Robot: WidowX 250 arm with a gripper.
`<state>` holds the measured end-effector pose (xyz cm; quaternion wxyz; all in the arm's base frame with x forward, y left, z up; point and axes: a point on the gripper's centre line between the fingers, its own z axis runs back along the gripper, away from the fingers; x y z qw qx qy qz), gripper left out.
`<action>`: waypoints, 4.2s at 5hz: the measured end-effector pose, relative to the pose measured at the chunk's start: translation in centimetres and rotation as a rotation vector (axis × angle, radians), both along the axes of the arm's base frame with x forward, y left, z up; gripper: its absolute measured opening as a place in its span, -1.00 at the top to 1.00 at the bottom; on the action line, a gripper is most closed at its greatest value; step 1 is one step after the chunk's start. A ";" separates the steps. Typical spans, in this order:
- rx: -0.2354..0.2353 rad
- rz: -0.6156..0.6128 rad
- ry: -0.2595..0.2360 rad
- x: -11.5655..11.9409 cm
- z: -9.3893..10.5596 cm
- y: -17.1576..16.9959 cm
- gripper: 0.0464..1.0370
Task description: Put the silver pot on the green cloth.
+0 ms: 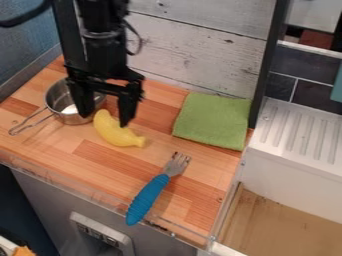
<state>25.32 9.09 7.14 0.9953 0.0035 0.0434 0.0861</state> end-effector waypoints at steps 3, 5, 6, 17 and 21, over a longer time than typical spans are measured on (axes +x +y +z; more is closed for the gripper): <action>0.006 0.276 -0.083 2.7 -2.1 9.9 -0.93; 0.050 0.389 -0.056 3.4 -3.7 12.8 -0.93; 0.084 0.411 -0.066 3.5 -3.9 13.4 -0.92; 0.060 0.390 -0.093 1.3 0.4 8.5 0.95; -0.037 0.238 -0.154 3.9 0.8 -3.6 0.95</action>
